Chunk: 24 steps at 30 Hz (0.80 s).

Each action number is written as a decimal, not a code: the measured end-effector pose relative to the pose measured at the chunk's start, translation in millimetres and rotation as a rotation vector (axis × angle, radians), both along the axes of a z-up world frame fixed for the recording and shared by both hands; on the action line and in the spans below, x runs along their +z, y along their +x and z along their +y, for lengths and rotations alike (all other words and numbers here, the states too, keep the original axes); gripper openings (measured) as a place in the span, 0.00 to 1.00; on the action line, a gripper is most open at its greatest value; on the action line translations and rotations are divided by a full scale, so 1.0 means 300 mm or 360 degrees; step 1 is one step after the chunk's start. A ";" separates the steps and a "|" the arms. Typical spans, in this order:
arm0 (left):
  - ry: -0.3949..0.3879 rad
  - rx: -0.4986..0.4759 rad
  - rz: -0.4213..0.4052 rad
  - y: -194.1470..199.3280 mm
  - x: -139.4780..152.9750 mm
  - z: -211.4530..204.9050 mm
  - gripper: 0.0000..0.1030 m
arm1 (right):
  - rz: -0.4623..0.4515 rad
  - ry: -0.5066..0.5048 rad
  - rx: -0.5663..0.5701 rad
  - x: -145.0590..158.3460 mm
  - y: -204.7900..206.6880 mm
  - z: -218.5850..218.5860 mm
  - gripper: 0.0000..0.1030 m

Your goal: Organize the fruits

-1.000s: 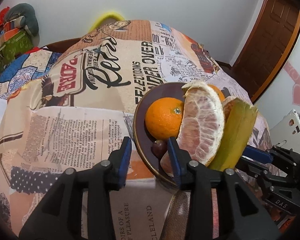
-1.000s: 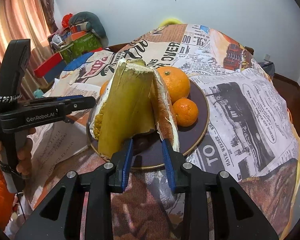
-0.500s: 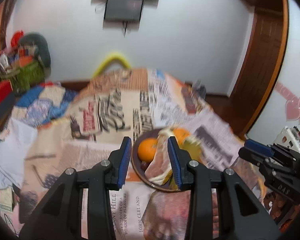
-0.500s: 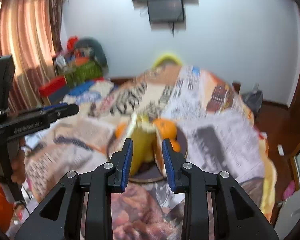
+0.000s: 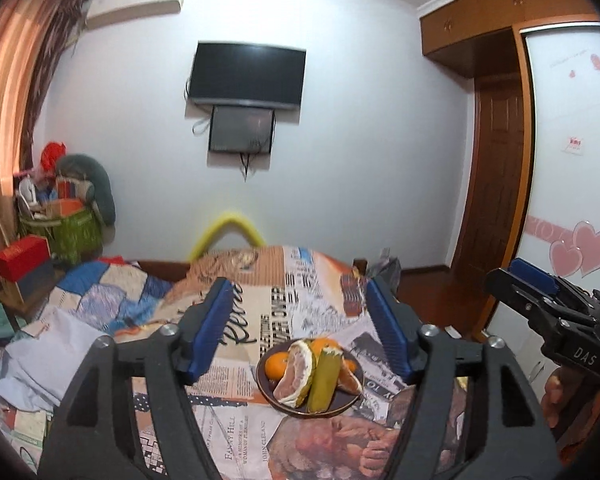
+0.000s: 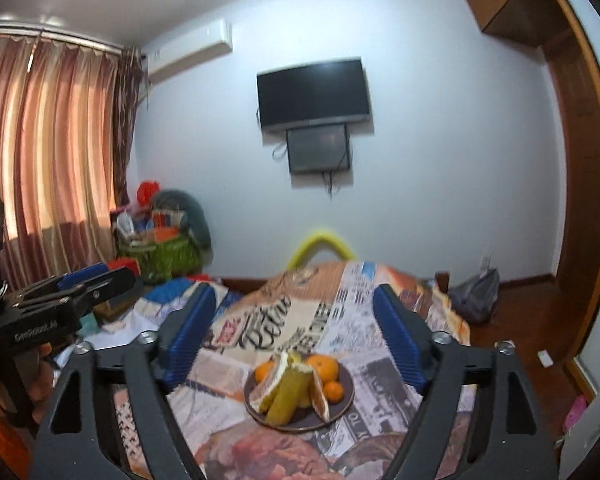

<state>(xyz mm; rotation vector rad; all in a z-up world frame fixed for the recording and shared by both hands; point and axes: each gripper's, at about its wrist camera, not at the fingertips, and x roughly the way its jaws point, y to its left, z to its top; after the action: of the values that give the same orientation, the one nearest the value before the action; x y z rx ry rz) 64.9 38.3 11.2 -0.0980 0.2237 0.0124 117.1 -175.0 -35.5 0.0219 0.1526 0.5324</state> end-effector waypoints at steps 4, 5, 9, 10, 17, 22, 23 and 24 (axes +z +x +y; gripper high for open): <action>0.0032 0.0014 -0.0077 -0.065 0.021 -0.026 0.89 | -0.0041 -0.0001 -0.0022 0.003 -0.018 0.012 0.87; 0.0042 0.0023 -0.0090 -0.078 0.024 -0.031 0.92 | -0.0051 -0.0008 -0.0035 0.002 -0.021 0.017 0.92; 0.0065 0.0044 -0.0123 -0.108 0.026 -0.044 0.98 | -0.0086 -0.0020 -0.0083 -0.012 -0.042 0.023 1.00; 0.0069 0.0048 -0.0126 -0.111 0.026 -0.044 0.99 | -0.0085 -0.0021 -0.0083 -0.014 -0.048 0.021 1.00; 0.0084 0.0052 -0.0130 -0.128 0.023 -0.048 1.00 | -0.0080 -0.0017 -0.0096 -0.020 -0.066 0.008 1.00; 0.0095 0.0046 -0.0135 -0.136 0.021 -0.060 1.00 | -0.0081 -0.0030 -0.0093 -0.021 -0.073 0.004 1.00; 0.0098 0.0045 -0.0135 -0.136 0.020 -0.062 1.00 | -0.0081 -0.0032 -0.0094 -0.021 -0.073 0.004 1.00; 0.0100 0.0044 -0.0134 -0.135 0.018 -0.063 1.00 | -0.0083 -0.0033 -0.0094 -0.021 -0.075 0.005 1.00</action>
<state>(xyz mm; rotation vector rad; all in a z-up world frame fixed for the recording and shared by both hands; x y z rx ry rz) 24.5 19.4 16.7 -0.0388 0.1374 0.0427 94.6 -173.5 -41.8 -0.0076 0.1060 0.4723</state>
